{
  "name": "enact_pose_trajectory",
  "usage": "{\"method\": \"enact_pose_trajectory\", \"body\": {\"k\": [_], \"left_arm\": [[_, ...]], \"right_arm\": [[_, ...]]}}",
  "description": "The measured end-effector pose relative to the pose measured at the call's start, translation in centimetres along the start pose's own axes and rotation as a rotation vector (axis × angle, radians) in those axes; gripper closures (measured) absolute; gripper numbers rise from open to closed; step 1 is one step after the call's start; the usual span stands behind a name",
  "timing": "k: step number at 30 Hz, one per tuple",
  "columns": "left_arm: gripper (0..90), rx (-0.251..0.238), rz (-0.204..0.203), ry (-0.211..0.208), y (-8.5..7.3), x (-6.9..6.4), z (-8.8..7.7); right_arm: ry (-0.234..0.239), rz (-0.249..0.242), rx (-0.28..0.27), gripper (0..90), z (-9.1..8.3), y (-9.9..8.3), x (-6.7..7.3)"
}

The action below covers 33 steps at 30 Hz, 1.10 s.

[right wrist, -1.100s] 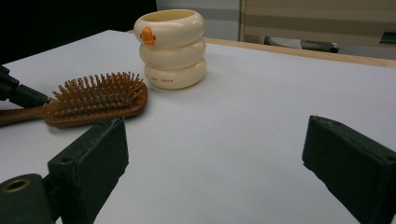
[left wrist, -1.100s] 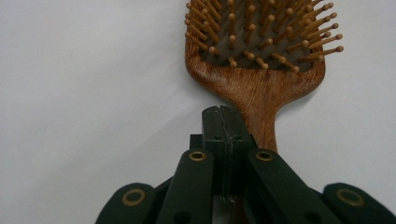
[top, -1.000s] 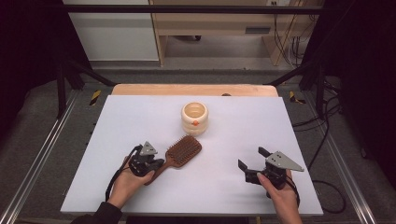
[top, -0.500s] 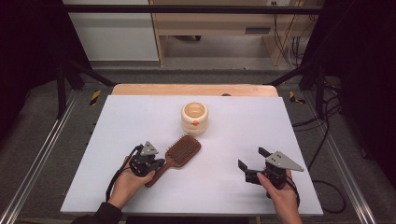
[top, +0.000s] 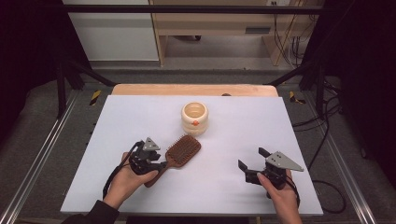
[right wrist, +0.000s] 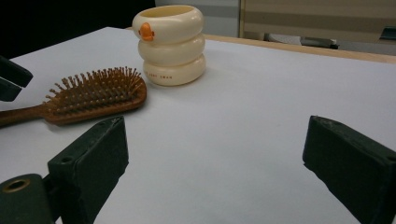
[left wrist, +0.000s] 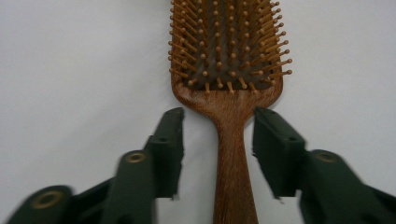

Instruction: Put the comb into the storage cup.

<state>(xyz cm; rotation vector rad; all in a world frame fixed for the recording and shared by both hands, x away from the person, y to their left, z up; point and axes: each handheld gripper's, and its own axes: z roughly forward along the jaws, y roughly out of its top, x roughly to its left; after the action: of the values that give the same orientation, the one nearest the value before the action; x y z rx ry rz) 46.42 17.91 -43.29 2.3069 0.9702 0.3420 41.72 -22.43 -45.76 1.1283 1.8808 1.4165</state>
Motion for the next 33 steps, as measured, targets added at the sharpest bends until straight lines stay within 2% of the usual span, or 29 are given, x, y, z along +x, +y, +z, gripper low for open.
{"method": "enact_pose_trajectory", "body": {"k": [2,7,9,12,17,21,24,29,33], "left_arm": [[33.3,0.009,-0.009,0.004,0.2,0.0,0.2],[12.0,0.045,-0.018,0.008,0.5,-0.1,0.9],[7.6,0.061,-0.026,0.007,0.6,-0.1,1.2],[7.3,0.087,-0.015,-0.001,0.8,-0.2,1.6],[8.1,0.130,0.002,-0.013,0.9,-0.4,2.4],[10.0,0.138,0.005,-0.010,0.9,-0.4,2.7],[17.2,0.145,0.009,-0.019,0.9,-0.4,2.7],[36.3,0.163,0.008,-0.036,0.9,-0.4,2.7],[43.9,0.173,0.011,-0.049,0.8,-0.4,2.8]], "right_arm": [[0.000,0.000,0.001,7.0,0.0,0.0,0.0],[-0.001,0.003,0.003,7.0,0.0,0.0,0.0],[0.000,0.003,0.003,7.0,0.0,0.0,0.0],[0.000,0.003,0.003,7.0,0.0,0.0,0.0],[0.001,0.003,0.004,7.0,0.0,-0.1,0.0],[0.001,0.002,0.006,7.0,0.0,-0.1,0.0],[0.002,0.003,0.007,7.0,0.0,-0.1,0.0],[0.002,0.003,0.008,7.0,0.0,-0.1,0.0],[0.003,0.003,0.011,6.9,0.1,-0.1,0.0]]}}
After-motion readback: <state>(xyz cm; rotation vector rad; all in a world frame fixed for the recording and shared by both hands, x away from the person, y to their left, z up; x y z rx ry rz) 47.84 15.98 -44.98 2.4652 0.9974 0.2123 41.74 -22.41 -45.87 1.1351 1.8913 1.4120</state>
